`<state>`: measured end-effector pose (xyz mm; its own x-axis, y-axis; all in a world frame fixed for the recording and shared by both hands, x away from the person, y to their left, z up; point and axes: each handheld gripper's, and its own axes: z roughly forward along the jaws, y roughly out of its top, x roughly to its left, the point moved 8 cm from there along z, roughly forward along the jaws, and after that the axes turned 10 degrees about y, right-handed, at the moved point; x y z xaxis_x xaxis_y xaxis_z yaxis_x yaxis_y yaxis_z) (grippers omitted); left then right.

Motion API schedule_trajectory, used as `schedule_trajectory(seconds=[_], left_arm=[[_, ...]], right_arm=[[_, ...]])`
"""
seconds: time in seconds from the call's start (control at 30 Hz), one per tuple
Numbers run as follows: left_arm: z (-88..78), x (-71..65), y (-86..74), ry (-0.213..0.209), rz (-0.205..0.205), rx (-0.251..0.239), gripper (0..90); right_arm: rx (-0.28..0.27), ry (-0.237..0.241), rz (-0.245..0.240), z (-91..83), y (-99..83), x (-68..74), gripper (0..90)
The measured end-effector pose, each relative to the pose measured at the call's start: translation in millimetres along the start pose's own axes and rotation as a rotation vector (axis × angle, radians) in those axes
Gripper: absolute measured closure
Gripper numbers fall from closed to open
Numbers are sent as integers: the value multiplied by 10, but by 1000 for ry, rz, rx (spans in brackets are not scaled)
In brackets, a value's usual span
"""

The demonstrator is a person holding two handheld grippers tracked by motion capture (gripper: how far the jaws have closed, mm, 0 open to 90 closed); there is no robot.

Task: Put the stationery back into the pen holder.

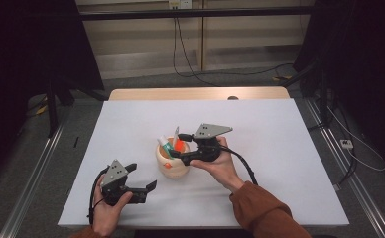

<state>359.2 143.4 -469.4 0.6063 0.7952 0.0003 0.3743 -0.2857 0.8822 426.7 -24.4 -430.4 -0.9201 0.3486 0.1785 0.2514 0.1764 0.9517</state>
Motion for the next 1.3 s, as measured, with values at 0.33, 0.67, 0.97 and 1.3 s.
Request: schedule_trajectory(seconds=[0.33, 0.67, 0.97, 1.3], left_arm=[[24, 4, -2, 4, -2, 7, 64], [15, 2, -6, -5, -4, 4, 63], [-18, 13, -10, 0, -9, -5, 64], [-15, 44, -26, 5, -11, 2, 63]], right_arm=[[48, -53, 26, -89, -40, -78, 135], [77, -84, 51, -154, -74, -135, 92], [112, -106, 68, -251, -114, -167, 76], [127, -124, 72, -469, -153, -174, 57]])
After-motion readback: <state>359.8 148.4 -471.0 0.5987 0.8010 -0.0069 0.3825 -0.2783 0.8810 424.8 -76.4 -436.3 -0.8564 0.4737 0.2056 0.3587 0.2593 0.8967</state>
